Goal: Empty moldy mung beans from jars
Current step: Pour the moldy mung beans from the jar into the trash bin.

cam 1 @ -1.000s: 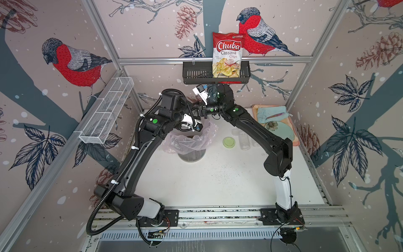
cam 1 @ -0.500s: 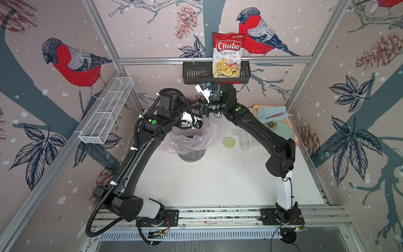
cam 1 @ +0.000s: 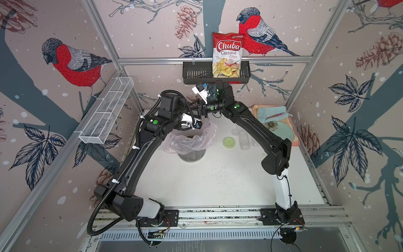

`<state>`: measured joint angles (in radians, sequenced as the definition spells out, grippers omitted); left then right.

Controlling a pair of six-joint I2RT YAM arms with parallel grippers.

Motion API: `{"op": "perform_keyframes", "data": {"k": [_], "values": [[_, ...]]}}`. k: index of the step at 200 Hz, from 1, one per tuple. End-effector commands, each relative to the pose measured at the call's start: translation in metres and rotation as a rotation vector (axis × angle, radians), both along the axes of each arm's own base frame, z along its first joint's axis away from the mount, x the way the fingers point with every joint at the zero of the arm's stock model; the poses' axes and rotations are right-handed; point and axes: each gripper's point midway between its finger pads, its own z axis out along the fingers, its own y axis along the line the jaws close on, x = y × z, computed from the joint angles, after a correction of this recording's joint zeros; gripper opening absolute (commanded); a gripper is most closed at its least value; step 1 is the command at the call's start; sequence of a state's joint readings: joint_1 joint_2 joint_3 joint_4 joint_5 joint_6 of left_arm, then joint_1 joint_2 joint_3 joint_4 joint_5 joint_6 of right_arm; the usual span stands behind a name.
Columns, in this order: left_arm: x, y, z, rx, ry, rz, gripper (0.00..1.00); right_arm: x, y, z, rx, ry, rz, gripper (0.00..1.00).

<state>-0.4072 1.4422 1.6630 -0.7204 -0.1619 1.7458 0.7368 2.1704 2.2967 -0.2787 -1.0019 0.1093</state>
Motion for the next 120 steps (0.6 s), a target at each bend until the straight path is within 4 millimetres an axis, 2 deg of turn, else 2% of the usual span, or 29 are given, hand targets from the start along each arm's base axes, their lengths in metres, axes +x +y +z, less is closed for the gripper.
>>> {"op": "perform_keyframes", "data": {"k": [1, 26, 43, 47, 50, 51, 53, 56, 61, 63, 93, 120], "values": [[-0.053, 0.002, 0.33, -0.616, -1.396, -0.122, 0.98, -0.073, 0.002, -0.022, -0.048, 0.082, 0.302, 0.25], [-0.05, -0.005, 0.324, -0.603, -1.376, -0.153, 0.96, -0.075, 0.002, -0.026, -0.054, 0.08, 0.308, 0.25], [-0.048, -0.005, 0.323, -0.589, -1.361, -0.141, 0.78, -0.075, 0.003, -0.024, -0.05, 0.077, 0.306, 0.25], [-0.05, -0.005, 0.325, -0.593, -1.362, -0.14, 0.7, -0.075, 0.003, -0.024, -0.049, 0.077, 0.305, 0.25], [-0.05, -0.004, 0.325, -0.599, -1.363, -0.14, 0.61, -0.075, 0.004, -0.024, -0.048, 0.077, 0.306, 0.25], [-0.051, -0.004, 0.326, -0.602, -1.365, -0.141, 0.56, -0.076, 0.004, -0.024, -0.048, 0.077, 0.306, 0.25], [-0.052, -0.005, 0.326, -0.607, -1.364, -0.144, 0.38, -0.075, 0.005, -0.024, -0.049, 0.079, 0.307, 0.25], [-0.054, -0.004, 0.327, -0.615, -1.366, -0.145, 0.22, -0.075, 0.005, -0.024, -0.048, 0.078, 0.305, 0.25], [-0.056, -0.003, 0.329, -0.633, -1.371, -0.148, 0.04, -0.075, 0.005, -0.025, -0.049, 0.081, 0.305, 0.25], [-0.057, -0.003, 0.33, -0.638, -1.373, -0.149, 0.0, -0.075, 0.005, -0.025, -0.049, 0.081, 0.305, 0.25], [-0.058, -0.003, 0.333, -0.637, -1.377, -0.151, 0.0, -0.073, 0.007, -0.028, -0.053, 0.088, 0.304, 0.25], [-0.062, -0.003, 0.335, -0.655, -1.39, -0.162, 0.0, -0.069, 0.005, -0.023, -0.049, 0.077, 0.279, 0.25]]}}
